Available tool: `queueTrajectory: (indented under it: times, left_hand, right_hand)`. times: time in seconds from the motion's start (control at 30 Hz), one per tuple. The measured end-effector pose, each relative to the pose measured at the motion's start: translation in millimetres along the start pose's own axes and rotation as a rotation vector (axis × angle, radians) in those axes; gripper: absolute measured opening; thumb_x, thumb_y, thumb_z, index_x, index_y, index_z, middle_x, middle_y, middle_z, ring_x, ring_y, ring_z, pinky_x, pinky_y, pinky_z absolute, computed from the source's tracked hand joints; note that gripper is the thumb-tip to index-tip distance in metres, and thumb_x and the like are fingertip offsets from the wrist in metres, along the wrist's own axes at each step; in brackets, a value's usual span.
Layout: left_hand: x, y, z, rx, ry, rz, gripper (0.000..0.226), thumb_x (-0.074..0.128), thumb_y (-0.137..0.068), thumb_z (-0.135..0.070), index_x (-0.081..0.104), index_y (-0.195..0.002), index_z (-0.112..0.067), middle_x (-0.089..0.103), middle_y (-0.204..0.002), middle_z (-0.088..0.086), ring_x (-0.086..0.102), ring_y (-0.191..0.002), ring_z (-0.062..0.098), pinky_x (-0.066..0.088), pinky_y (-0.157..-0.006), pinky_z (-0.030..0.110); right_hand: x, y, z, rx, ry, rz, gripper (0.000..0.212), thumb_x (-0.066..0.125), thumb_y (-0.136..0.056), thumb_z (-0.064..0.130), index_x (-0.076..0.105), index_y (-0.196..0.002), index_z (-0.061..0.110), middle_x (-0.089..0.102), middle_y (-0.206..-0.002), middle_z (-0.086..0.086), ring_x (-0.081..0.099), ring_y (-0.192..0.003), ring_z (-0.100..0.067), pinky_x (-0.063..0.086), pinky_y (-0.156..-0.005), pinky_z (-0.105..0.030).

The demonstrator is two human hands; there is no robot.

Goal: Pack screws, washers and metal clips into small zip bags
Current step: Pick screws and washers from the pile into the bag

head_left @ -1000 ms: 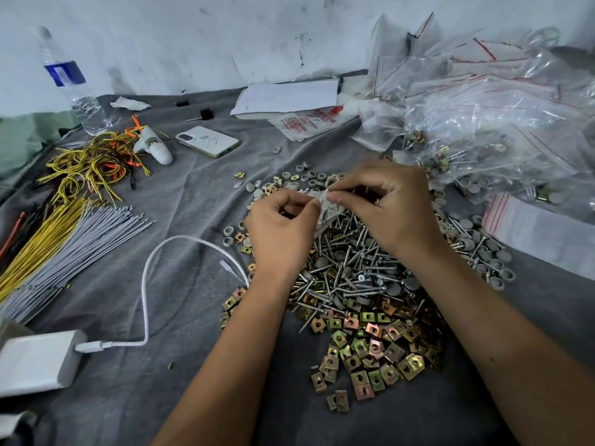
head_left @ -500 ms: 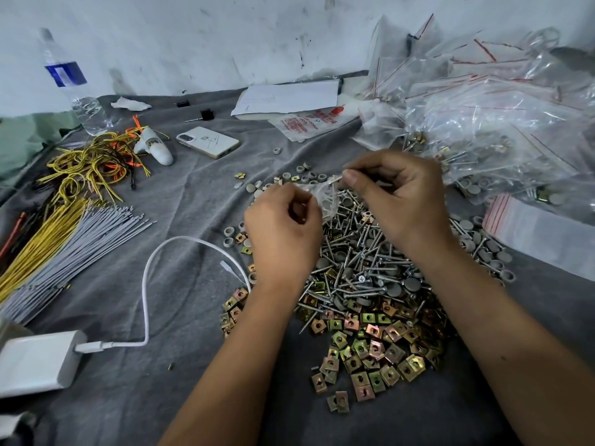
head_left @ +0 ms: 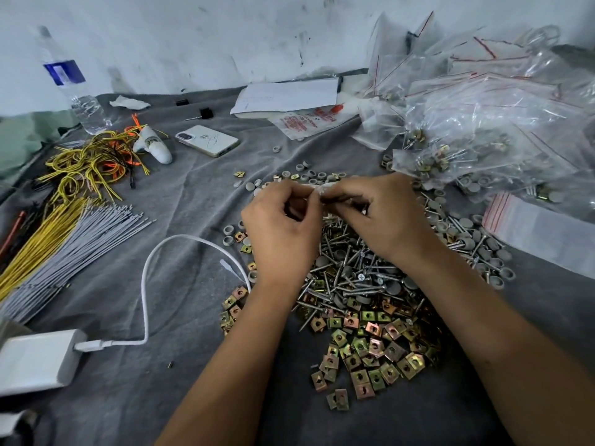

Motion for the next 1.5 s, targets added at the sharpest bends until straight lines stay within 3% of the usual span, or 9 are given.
queueTrajectory:
  times: [0.23, 0.3, 0.4, 0.57, 0.77, 0.93, 1.13, 1.27, 1.5]
  left_hand:
    - [-10, -3, 18, -0.177, 0.0, -0.102, 0.016, 0.07, -0.083, -0.009, 0.07, -0.072, -0.02, 0.061, -0.059, -0.002, 0.059, -0.057, 0.018, 0.053, -0.059, 0.041]
    - [-14, -4, 18, -0.202, 0.005, -0.139, 0.016, 0.069, -0.083, -0.011, 0.071, -0.073, -0.022, 0.062, -0.059, -0.004, 0.059, -0.056, 0.015, 0.053, -0.058, 0.037]
    - [-15, -4, 19, -0.229, 0.014, -0.163, 0.013, 0.069, -0.082, -0.012, 0.071, -0.073, -0.021, 0.062, -0.059, -0.005, 0.057, -0.056, 0.011, 0.052, -0.058, 0.034]
    - [-15, -3, 18, -0.239, 0.03, -0.145, 0.014, 0.07, -0.083, -0.009, 0.072, -0.074, -0.02, 0.061, -0.058, -0.008, 0.056, -0.055, 0.006, 0.048, -0.058, 0.026]
    - [-10, -4, 19, -0.241, 0.037, -0.083, 0.016, 0.072, -0.084, -0.009, 0.073, -0.075, -0.022, 0.063, -0.059, -0.007, 0.061, -0.056, 0.008, 0.05, -0.057, 0.026]
    - [1, -2, 11, -0.162, 0.029, 0.031, 0.019, 0.076, -0.084, -0.01, 0.071, -0.071, -0.023, 0.059, -0.056, -0.014, 0.053, -0.053, 0.002, 0.04, -0.052, 0.016]
    - [3, -1, 11, -0.164, 0.054, 0.025, 0.016, 0.074, -0.084, -0.01, 0.074, -0.074, -0.021, 0.059, -0.056, -0.015, 0.054, -0.052, 0.001, 0.039, -0.053, 0.013]
    - [-7, -4, 19, -0.274, 0.105, -0.093, 0.015, 0.073, -0.085, -0.009, 0.074, -0.075, -0.021, 0.06, -0.053, -0.011, 0.055, -0.051, 0.002, 0.044, -0.054, 0.02]
    - [-21, -4, 30, -0.393, 0.145, -0.252, 0.016, 0.072, -0.086, -0.014, 0.071, -0.072, -0.02, 0.055, -0.05, -0.017, 0.05, -0.049, -0.002, 0.042, -0.054, 0.018]
  right_hand:
    - [-12, 0, -10, 0.064, -0.033, -0.079, 0.018, 0.08, -0.087, 0.02, 0.078, -0.104, 0.016, 0.077, -0.094, 0.007, 0.072, -0.082, 0.001, 0.062, -0.076, -0.028]
    - [-7, 0, -9, 0.068, 0.083, 0.068, 0.023, 0.076, -0.083, 0.041, 0.078, -0.099, 0.024, 0.073, -0.09, 0.013, 0.064, -0.077, 0.007, 0.056, -0.074, -0.025]
    - [16, 4, -12, 0.075, 0.318, 0.378, 0.047, 0.064, -0.076, 0.07, 0.077, -0.1, 0.032, 0.067, -0.096, 0.011, 0.056, -0.092, -0.01, 0.045, -0.081, -0.032]
    - [29, 6, -11, 0.08, 0.326, 0.511, 0.029, 0.077, -0.083, 0.052, 0.074, -0.101, 0.03, 0.063, -0.096, 0.014, 0.057, -0.1, -0.013, 0.05, -0.092, -0.041]
    - [7, 3, -12, 0.204, -0.119, 0.237, 0.015, 0.087, -0.079, 0.022, 0.077, -0.088, 0.026, 0.074, -0.082, 0.014, 0.069, -0.078, 0.0, 0.056, -0.074, -0.022]
    - [-16, 0, -9, 0.148, -0.298, -0.166, 0.016, 0.087, -0.079, 0.013, 0.073, -0.088, 0.013, 0.074, -0.081, 0.004, 0.072, -0.074, -0.011, 0.061, -0.069, -0.028]
    - [-3, 1, -1, 0.016, 0.019, -0.066, 0.014, 0.087, -0.079, 0.022, 0.079, -0.086, 0.014, 0.075, -0.081, 0.006, 0.068, -0.073, -0.003, 0.058, -0.07, -0.027]
    - [-10, -1, -3, -0.02, 0.033, -0.108, 0.015, 0.084, -0.083, 0.028, 0.078, -0.088, 0.016, 0.071, -0.082, 0.01, 0.063, -0.074, 0.003, 0.046, -0.07, -0.011]
    - [28, 7, -20, 0.09, 0.322, 0.538, 0.035, 0.073, -0.079, 0.06, 0.072, -0.103, 0.034, 0.057, -0.105, 0.01, 0.047, -0.109, -0.014, 0.045, -0.095, -0.043]
Point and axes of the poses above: each hand's wrist, its own y-axis away from the middle knuckle, its own x-axis out of the palm, z = x × y, the point moved 6 cm from there along -y, towards the middle knuckle
